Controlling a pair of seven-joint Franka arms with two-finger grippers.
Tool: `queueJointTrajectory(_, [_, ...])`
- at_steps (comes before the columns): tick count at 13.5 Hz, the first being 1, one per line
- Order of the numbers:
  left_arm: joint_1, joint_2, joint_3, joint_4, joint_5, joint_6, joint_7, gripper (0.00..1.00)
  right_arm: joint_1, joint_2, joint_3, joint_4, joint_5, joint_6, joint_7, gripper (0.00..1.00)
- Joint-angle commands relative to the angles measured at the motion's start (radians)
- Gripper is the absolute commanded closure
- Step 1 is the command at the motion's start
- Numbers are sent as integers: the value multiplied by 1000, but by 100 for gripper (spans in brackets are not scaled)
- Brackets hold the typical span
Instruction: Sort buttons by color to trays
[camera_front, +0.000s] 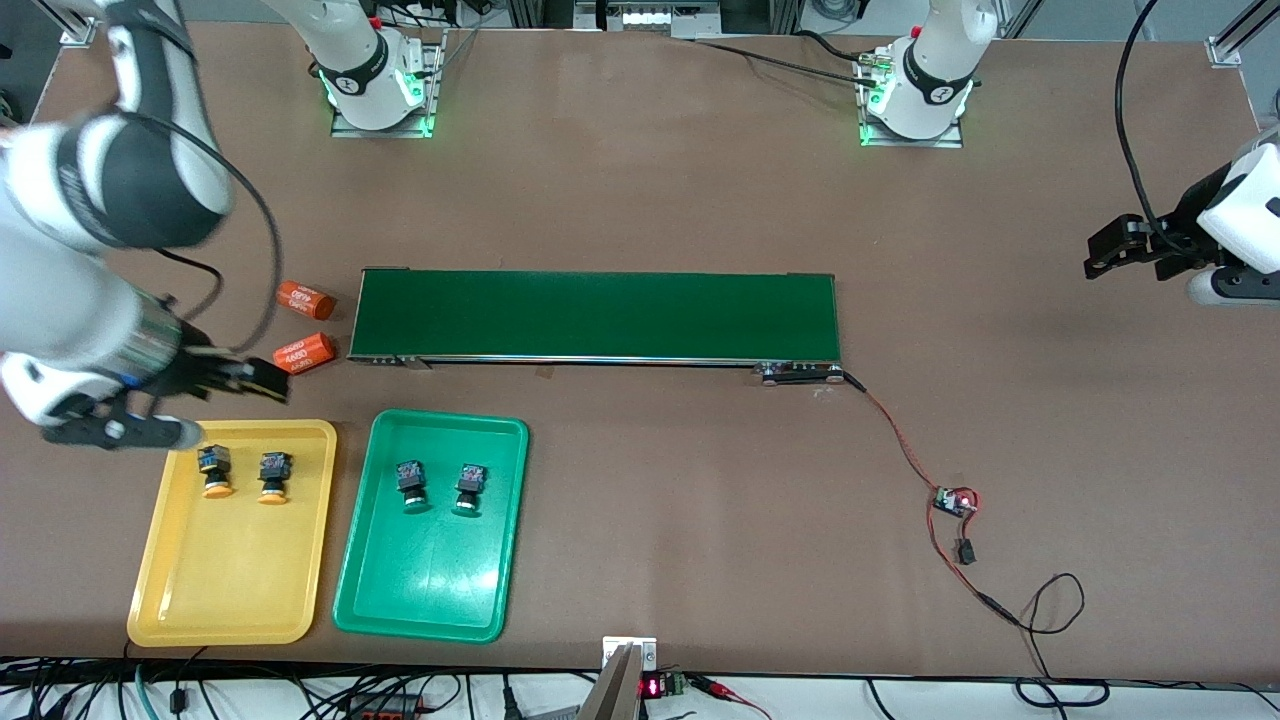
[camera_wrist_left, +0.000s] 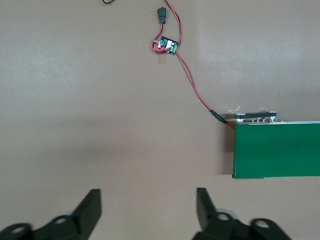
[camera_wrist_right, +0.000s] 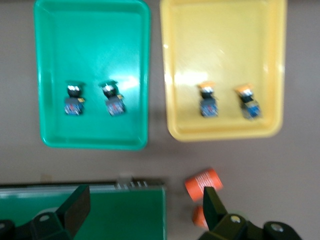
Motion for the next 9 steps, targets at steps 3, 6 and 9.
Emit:
queueJointTrajectory(3, [9, 18, -2, 35, -30, -10, 4, 0, -106, -178, 15, -127, 8, -107, -89, 0])
queueJointTrajectory(6, [2, 10, -9, 36, -21, -32, 46, 0, -129, -218, 11, -149, 14, -176, -74, 0])
queueJointTrajectory(9, [2, 11, -8, 36, -22, -25, 55, 0, -132, -195, 8, -144, 21, -109, -80, 0])
